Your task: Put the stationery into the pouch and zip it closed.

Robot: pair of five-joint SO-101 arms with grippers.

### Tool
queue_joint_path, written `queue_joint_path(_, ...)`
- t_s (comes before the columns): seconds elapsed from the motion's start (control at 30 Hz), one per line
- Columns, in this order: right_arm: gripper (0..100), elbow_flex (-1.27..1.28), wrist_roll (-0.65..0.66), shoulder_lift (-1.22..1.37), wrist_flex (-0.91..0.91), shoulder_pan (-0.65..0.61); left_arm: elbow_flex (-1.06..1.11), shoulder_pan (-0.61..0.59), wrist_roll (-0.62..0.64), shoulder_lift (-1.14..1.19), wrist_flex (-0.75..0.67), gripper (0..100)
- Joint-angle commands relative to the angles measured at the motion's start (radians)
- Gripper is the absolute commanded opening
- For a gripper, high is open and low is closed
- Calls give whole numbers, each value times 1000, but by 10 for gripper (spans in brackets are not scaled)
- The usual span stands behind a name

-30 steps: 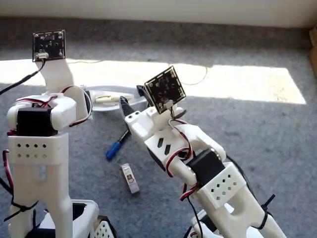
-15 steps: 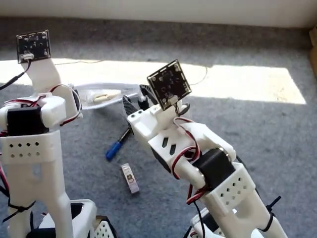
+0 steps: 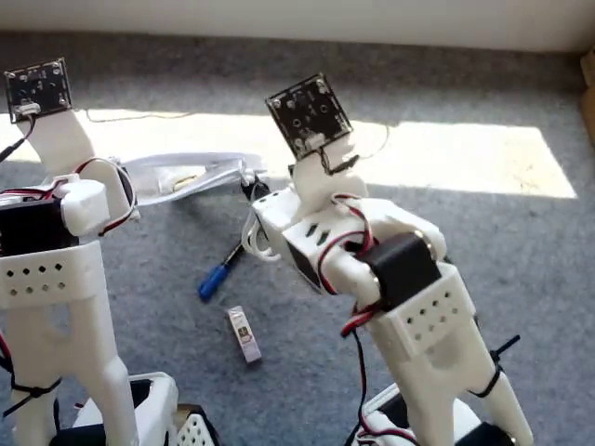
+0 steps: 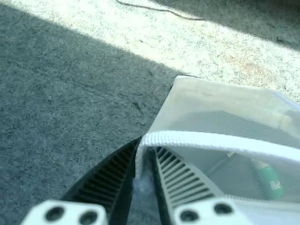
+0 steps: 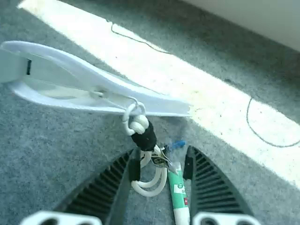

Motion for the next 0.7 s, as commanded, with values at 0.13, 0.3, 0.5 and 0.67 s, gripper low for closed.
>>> queue_joint_path(0.13,152,-114,15,188,51,90,-16,-96,11,4,-3,7)
queue_joint_path(0.3,152,-114,68,302,47,110,-36,-102,11,-53,3,7)
queue_joint_path(0.5,152,-108,75,421,-33,127,27,-101,11,-188,-5,7)
queue_joint_path(0.67,152,-111,75,510,-50,124,65,-102,8,-211,-15,7)
